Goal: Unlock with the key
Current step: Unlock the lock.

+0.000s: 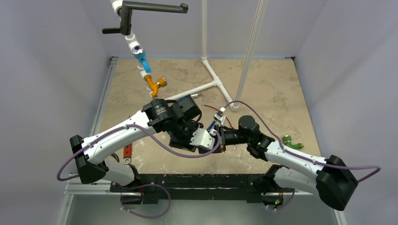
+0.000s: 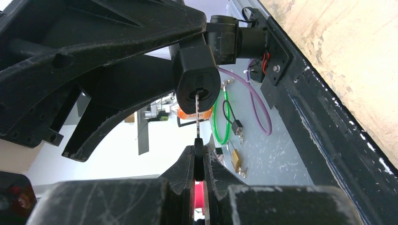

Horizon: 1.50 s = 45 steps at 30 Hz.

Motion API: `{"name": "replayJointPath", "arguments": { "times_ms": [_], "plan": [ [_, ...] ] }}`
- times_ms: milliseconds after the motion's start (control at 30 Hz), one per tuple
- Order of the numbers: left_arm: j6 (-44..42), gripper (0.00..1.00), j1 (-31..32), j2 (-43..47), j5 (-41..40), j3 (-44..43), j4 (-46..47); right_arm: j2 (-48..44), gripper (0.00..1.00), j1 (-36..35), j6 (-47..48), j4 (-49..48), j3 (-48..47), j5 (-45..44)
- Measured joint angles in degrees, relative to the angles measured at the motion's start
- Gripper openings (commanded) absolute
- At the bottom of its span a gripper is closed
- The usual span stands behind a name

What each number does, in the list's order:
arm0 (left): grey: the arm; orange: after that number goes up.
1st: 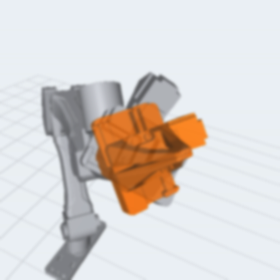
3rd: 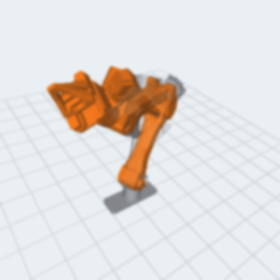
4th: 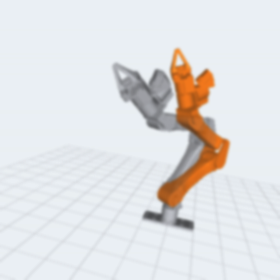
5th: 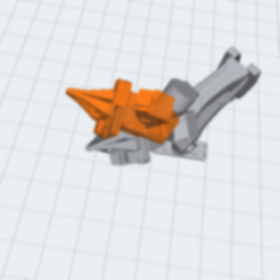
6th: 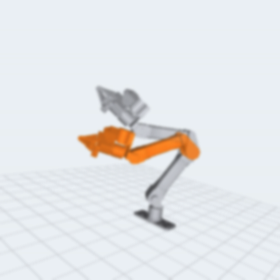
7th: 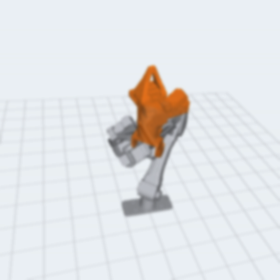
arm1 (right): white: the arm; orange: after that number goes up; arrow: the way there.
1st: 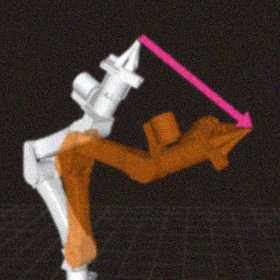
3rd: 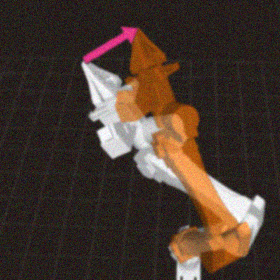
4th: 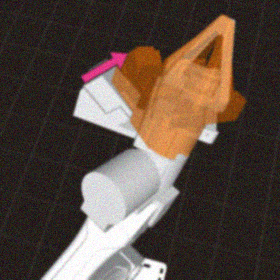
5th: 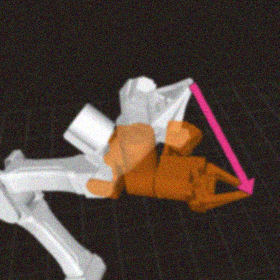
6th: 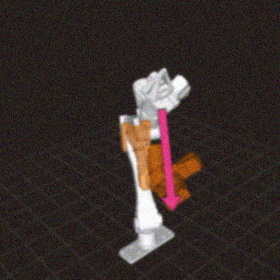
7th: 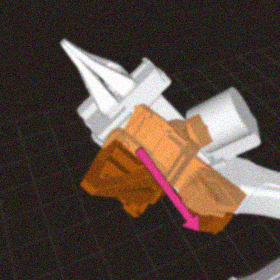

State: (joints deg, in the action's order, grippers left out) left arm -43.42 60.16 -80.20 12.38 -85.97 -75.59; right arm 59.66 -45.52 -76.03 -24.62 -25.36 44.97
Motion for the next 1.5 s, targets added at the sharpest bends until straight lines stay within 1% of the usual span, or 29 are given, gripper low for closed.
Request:
{"name": "replayJointPath", "arguments": {
  "times_ms": [233,367,567,767,867,1100,1300,1500],
  "plan": [
    [2.38,0.00,0.00,0.07,-0.87,-0.70,-0.31,0.83,0.00,1.03,2.86,2.54,-2.27,1.70],
    [2.32,0.00,0.00,0.11,-0.61,-0.72,-0.07,1.68,0.00,2.12,4.87,3.28,-3.19,4.11],
    [0.70,0.00,1.09,0.55,-1.09,-0.87,-1.73,5.62,0.00,2.45,8.59,4.13,-5.90,9.25],
    [-0.28,0.00,2.54,0.92,-1.22,-1.16,-2.49,6.51,0.00,2.45,7.50,1.29,-5.57,12.00],
    [-0.07,0.00,2.89,1.11,-1.99,-1.16,-2.08,6.69,0.00,2.45,5.86,-1.36,-4.79,11.93],
    [0.17,0.00,3.02,1.16,-3.26,-1.16,-1.18,6.27,0.00,2.73,4.46,-2.82,-4.15,11.30],
    [-1.75,0.00,4.04,1.25,-3.10,-1.16,-1.25,6.40,0.00,2.73,5.22,-2.91,-4.15,12.04],
    [-2.82,0.00,7.17,1.22,-2.34,-1.16,0.09,7.39,0.00,2.40,7.82,-3.13,-4.57,13.68]
  ]
}}
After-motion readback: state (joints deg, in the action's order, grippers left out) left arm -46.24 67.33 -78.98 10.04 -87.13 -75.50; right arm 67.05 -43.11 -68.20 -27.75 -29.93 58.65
